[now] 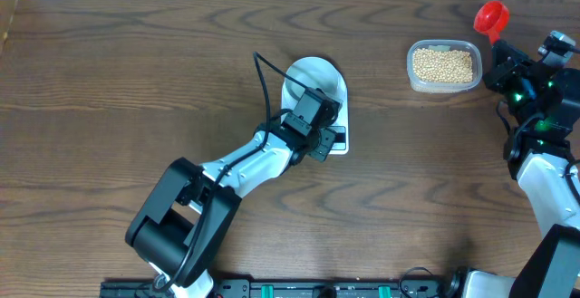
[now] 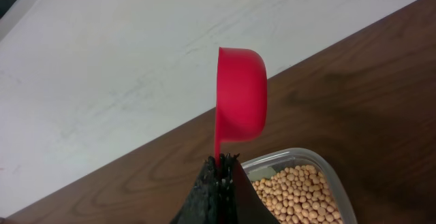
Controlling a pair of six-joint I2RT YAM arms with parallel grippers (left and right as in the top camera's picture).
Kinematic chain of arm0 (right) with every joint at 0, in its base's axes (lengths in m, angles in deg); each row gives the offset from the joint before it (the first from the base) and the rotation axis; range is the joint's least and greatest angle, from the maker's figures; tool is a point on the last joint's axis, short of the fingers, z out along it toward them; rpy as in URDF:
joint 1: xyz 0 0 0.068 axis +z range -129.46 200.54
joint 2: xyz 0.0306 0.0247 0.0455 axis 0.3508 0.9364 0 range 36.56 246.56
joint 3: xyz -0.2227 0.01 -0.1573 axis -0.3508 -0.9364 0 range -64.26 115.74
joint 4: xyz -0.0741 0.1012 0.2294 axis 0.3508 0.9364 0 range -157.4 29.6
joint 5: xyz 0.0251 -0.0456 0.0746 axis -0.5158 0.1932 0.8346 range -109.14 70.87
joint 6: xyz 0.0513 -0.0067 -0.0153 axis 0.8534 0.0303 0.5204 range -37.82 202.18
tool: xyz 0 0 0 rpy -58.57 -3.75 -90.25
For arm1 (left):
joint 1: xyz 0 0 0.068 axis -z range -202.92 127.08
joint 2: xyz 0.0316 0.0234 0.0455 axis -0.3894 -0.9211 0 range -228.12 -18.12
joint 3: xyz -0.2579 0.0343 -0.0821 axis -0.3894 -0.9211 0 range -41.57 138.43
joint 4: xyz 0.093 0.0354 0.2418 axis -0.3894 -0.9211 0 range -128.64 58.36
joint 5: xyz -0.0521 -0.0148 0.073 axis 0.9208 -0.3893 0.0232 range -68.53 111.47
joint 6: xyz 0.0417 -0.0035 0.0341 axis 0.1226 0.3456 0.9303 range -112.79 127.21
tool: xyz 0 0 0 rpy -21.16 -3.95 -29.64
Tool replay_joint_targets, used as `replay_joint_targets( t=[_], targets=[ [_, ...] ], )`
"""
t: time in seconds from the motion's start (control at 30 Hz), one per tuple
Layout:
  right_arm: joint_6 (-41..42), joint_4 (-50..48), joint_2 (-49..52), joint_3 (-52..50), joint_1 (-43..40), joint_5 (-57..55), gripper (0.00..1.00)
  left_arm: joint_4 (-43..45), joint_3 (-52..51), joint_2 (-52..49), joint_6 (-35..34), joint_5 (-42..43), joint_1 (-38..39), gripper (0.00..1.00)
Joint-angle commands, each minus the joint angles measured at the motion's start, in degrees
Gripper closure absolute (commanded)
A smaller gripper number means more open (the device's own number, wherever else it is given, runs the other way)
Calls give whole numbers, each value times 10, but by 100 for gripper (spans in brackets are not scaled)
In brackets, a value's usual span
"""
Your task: Scoop item into bowl and weigh 50g on scale
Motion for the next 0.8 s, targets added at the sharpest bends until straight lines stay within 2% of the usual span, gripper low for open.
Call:
replay_joint_targets(
  t=[0.0,0.4,0.77],
  targets=[
    [-9,0,-8,9,3,3,99,0,2,-4,-8,9,-5,93],
    [-9,0,-8,9,3,3,99,0,2,-6,5,24,-5,92],
    [-9,0,-8,9,3,3,99,0,2,-20,-27,24,-15,93]
  ],
)
